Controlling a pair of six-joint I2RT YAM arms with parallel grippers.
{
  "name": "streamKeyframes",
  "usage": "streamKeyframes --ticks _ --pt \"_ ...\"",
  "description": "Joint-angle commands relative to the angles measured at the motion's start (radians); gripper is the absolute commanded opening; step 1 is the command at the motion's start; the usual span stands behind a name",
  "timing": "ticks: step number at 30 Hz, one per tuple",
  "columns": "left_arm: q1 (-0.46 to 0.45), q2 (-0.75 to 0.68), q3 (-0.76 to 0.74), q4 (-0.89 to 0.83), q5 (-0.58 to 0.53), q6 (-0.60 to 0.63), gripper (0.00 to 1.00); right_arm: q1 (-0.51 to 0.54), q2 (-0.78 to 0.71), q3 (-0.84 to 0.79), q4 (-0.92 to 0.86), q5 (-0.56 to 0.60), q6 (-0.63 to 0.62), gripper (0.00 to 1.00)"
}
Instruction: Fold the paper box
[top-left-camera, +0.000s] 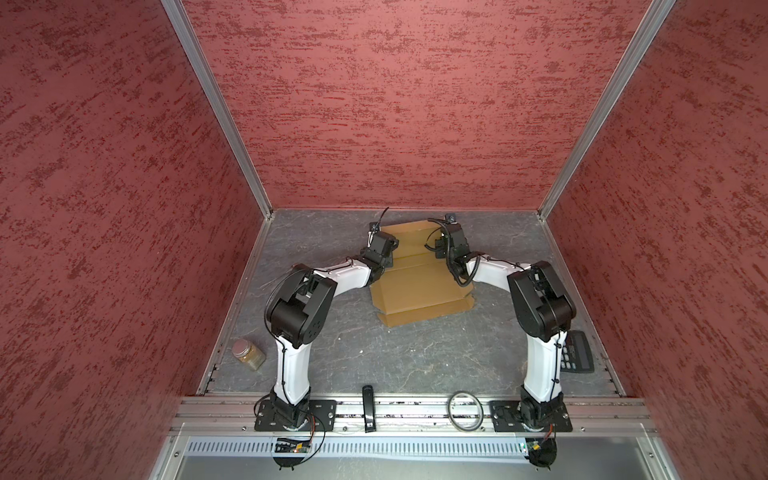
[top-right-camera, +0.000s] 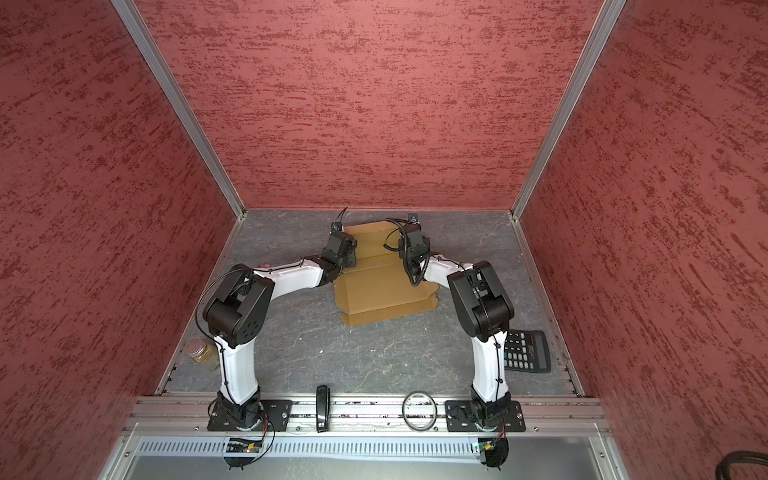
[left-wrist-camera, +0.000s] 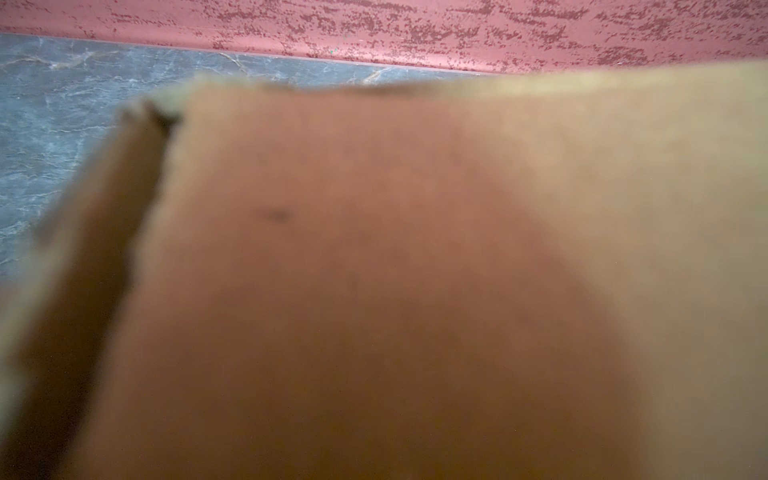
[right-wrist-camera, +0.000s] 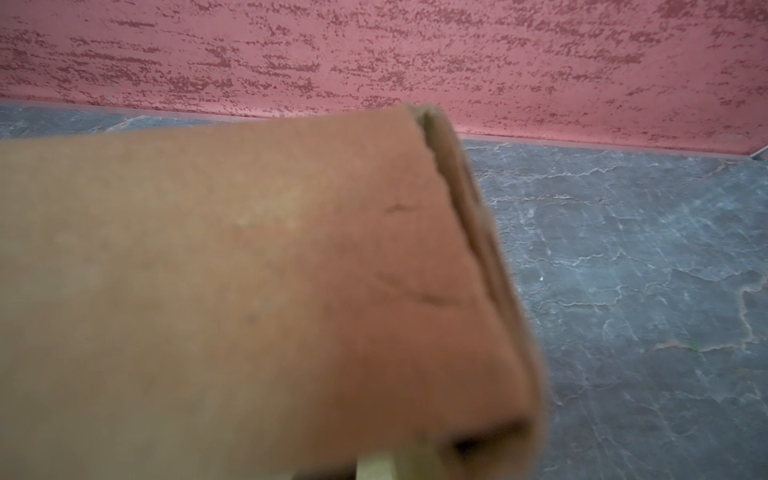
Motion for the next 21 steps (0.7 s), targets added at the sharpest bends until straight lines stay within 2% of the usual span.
streamKeyframes --ticks 1,21 --pt "0.003 -0.006 -0.031 -0.043 0.059 -0.009 0.50 0.032 0.016 -0.003 -0.038 -0.069 0.009 0.21" --pt "0.020 -0.020 -0.055 -0.025 0.041 -0.001 0.58 0.032 0.016 0.001 -0.040 -0.072 0.002 0.09"
